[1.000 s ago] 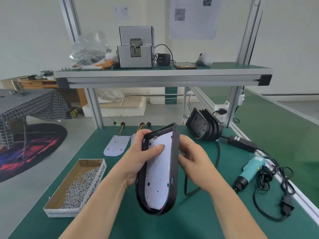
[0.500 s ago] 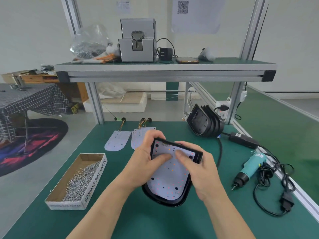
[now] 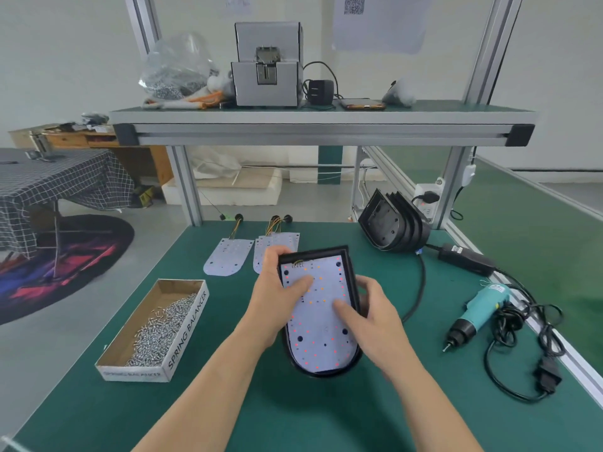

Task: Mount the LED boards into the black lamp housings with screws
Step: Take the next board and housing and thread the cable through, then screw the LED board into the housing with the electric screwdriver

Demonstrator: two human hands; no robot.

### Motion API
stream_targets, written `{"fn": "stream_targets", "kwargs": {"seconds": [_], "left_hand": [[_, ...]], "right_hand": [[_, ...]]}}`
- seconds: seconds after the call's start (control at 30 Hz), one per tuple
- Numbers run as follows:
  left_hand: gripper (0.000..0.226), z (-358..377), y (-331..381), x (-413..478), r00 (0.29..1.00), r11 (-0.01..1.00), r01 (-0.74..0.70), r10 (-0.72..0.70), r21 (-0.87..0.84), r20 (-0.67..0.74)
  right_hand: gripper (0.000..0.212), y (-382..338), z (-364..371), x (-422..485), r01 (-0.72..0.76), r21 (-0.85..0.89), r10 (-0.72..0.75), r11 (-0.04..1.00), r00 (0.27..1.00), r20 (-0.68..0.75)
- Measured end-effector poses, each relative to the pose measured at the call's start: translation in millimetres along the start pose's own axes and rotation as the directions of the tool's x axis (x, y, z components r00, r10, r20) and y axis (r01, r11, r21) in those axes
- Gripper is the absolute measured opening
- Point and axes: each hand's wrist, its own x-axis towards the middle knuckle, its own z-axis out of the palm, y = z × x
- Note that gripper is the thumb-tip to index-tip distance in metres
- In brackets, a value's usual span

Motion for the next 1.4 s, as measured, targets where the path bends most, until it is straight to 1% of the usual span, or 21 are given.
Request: {"fn": "stream_targets", "kwargs": {"seconds": [0.07, 0.13, 0.27, 0.33, 0.43, 0.47, 0.53, 0.6, 0.67, 0.73, 0.77, 0.8, 0.87, 0.9, 0.93, 0.97, 1.03, 1.1, 1.17, 1.23, 1.4], "left_hand": [[0.044, 1, -10, 4, 0.997, 0.996, 0.071, -0.071, 0.045, -0.009], [0.041, 3, -21, 4, 0.991, 0.987, 0.133, -0.134, 0.092, 0.012], [0.037, 4, -37, 0, 0.976, 0.965, 0.209, -0.216, 0.155, 0.03], [0.036, 3, -40, 2, 0.968, 0.955, 0.236, -0.247, 0.177, 0.042], [0.038, 2, -37, 8, 0.964, 0.932, 0.215, -0.251, 0.29, 0.093], [0.038, 1, -36, 10, 0.959, 0.918, 0.198, -0.254, 0.343, 0.124], [0.038, -4, -32, 13, 0.944, 0.889, 0.192, -0.282, 0.416, 0.168], [0.036, -18, -29, 20, 0.951, 0.883, 0.223, -0.291, 0.412, 0.109], [0.023, -47, -28, 29, 0.972, 0.855, 0.233, -0.198, 0.464, -0.125], [0.016, -94, -29, 35, 0.93, 0.695, 0.288, -0.037, 0.659, -0.367], [0.016, -120, -31, 36, 0.902, 0.585, 0.349, 0.003, 0.732, -0.433], [0.017, -144, -33, 34, 0.886, 0.461, 0.415, -0.01, 0.784, -0.464], [0.019, -177, -39, 29, 0.88, 0.2, 0.475, -0.135, 0.857, -0.456], [0.019, -184, -43, 26, 0.879, 0.098, 0.452, -0.215, 0.886, -0.425], [0.02, -186, -47, 23, 0.878, 0.026, 0.409, -0.284, 0.912, -0.386], [0.021, -187, -53, 21, 0.88, -0.003, 0.365, -0.326, 0.931, -0.346], [0.015, -185, -61, 20, 0.896, 0.037, 0.344, -0.311, 0.938, -0.317], [0.005, -184, -66, 20, 0.912, 0.141, 0.38, -0.223, 0.914, -0.345], [0.021, -184, -71, 21, 0.914, 0.199, 0.401, -0.156, 0.894, -0.375], [0.029, -184, -73, 20, 0.916, 0.205, 0.401, -0.113, 0.893, -0.385], [0.024, -183, -71, 18, 0.907, 0.287, 0.411, -0.039, 0.865, -0.418]], "right_hand": [[0.022, 14, 7, -2, 0.018, -0.055, -0.021, 0.998, 0.999, -0.048], [0.012, 27, 13, -4, -0.034, 0.0, 0.034, 0.999, 0.996, -0.078], [0.009, 45, 23, -9, -0.131, 0.048, 0.134, 0.99, 0.989, -0.059], [0.009, 50, 25, -10, -0.112, -0.028, 0.109, 0.993, 0.988, -0.106], [0.011, 56, 26, -12, -0.109, -0.273, 0.046, 0.956, 0.973, -0.226], [0.009, 57, 26, -13, -0.114, -0.308, 0.037, 0.945, 0.968, -0.246], [0.021, 60, 25, -12, -0.126, -0.3, 0.05, 0.946, 0.968, -0.248], [0.033, 63, 22, -9, -0.124, -0.277, 0.059, 0.953, 0.971, -0.229], [0.034, 65, 21, -7, -0.116, -0.265, 0.057, 0.957, 0.974, -0.22], [0.032, 66, 21, -5, -0.104, -0.251, 0.046, 0.962, 0.972, -0.229], [0.031, 68, 22, -5, -0.097, -0.244, 0.037, 0.965, 0.97, -0.24], [0.031, 69, 22, -4, -0.089, -0.237, 0.027, 0.968, 0.968, -0.25], [0.031, 70, 23, -3, -0.077, -0.219, 0.016, 0.973, 0.964, -0.266], [0.031, 70, 22, -3, -0.075, -0.212, 0.015, 0.974, 0.963, -0.269], [0.032, 71, 22, -3, -0.074, -0.21, 0.016, 0.975, 0.963, -0.269], [0.033, 71, 22, -2, -0.073, -0.211, 0.015, 0.975, 0.964, -0.266], [0.033, 72, 23, -3, -0.07, -0.204, 0.014, 0.976, 0.965, -0.263], [0.033, 72, 23, -3, -0.066, -0.199, 0.011, 0.978, 0.964, -0.265], [0.033, 71, 23, -3, -0.061, -0.198, 0.005, 0.978, 0.963, -0.27], [0.033, 71, 23, -3, -0.056, -0.19, 0.001, 0.98, 0.961, -0.277], [0.033, 73, 23, -3, -0.052, -0.189, -0.002, 0.981, 0.961, -0.277]]}}
